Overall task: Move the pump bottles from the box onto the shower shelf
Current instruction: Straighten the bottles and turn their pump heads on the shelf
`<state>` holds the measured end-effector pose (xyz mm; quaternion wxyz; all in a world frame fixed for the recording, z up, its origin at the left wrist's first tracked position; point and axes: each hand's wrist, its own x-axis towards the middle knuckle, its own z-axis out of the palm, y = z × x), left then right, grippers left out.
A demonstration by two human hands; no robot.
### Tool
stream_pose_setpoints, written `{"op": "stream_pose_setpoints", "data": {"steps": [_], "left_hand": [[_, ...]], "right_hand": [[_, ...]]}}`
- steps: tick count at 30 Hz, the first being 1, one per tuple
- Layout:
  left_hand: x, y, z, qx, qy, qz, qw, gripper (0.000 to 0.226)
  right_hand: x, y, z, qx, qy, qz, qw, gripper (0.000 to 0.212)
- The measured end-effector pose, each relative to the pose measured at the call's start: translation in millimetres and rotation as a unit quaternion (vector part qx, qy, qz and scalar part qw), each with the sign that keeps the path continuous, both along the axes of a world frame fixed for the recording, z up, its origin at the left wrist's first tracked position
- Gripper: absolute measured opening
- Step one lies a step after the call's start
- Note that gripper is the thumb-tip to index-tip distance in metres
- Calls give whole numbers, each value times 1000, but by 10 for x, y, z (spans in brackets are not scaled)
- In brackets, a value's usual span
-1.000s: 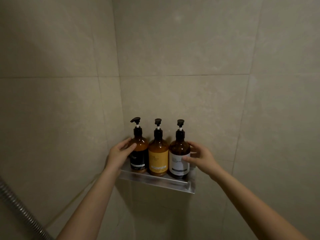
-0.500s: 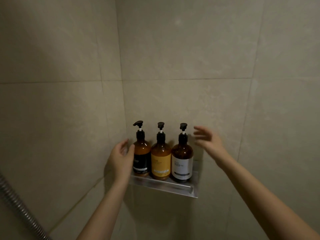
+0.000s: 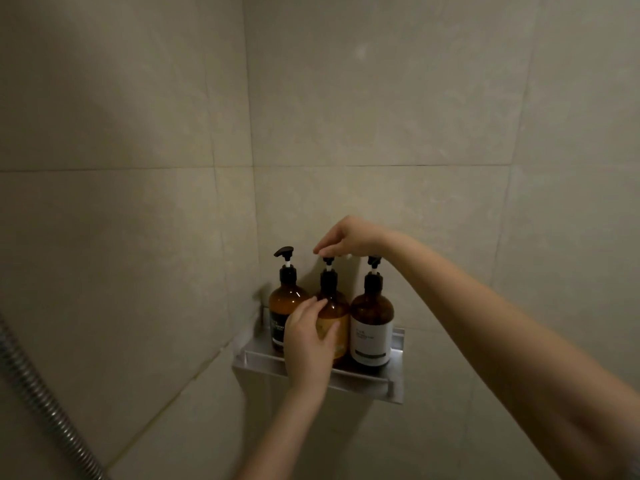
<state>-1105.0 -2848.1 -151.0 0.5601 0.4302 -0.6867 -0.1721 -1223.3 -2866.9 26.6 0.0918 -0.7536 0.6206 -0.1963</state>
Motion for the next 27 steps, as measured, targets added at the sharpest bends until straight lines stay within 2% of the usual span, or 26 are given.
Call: {"op": "stream_pose_setpoints", "data": {"steps": [11,17,20,24,27], "left_hand": [[12,-19,-4,-15,-15,3,1000,37],[-104,157,-3,-40,-16,-2,999,40],[-274,259,3,-33,-19,-50,998,42],[-473,293,19,-9,-32,-62,998,50],[-537,306,-13,-1,-39,-54,998,51]], "right_hand": [[-19,-102,-79,-21,-19,-44,999,34],[-299,109,38,-78,-125,-68,987,39],[-534,261,34,-43,-165,-96,981,39],[-718,403,-83,24,-196,-92,976,39],[-758,417,-173,22,-210,-81,974,30]]}}
